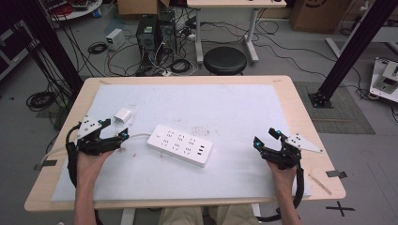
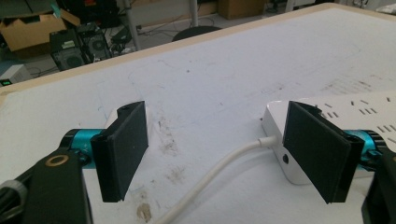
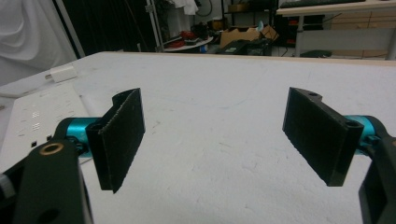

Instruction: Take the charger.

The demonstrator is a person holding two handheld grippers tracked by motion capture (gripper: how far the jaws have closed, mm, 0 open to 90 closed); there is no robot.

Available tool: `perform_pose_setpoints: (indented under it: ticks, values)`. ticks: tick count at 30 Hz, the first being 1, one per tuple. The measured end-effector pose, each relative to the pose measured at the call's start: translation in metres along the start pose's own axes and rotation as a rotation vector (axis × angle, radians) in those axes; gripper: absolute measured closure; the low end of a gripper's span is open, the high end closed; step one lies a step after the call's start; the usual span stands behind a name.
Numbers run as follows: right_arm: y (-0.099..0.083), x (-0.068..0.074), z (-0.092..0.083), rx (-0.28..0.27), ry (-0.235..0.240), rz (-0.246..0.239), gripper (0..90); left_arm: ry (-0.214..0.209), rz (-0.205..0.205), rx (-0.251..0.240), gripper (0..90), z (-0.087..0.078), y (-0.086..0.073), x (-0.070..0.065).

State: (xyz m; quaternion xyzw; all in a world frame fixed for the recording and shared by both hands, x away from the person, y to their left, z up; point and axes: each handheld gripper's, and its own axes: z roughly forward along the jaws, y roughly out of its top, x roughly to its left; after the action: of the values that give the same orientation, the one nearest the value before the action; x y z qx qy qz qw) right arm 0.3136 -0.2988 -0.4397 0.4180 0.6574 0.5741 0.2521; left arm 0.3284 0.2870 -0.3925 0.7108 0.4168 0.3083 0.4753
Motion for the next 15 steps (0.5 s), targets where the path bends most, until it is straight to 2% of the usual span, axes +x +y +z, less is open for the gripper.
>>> perform_pose_setpoints:
  ticks: [7,10,12,15]
  values:
    - [0.000,0.000,0.001,0.007,0.003,-0.005,21.5,0.006,0.007,0.054,22.3,0.009,0.016,0.009]
    - [0.000,0.001,0.001,0.011,0.000,-0.006,20.7,0.015,0.000,0.099,22.3,0.018,0.024,0.019]
    - [0.000,0.001,0.001,0.011,0.001,-0.006,20.7,0.016,0.000,0.109,22.3,0.020,0.026,0.022]
    - [0.000,0.001,0.001,0.014,-0.004,-0.004,19.5,0.024,0.003,0.176,22.3,0.032,0.029,0.035]
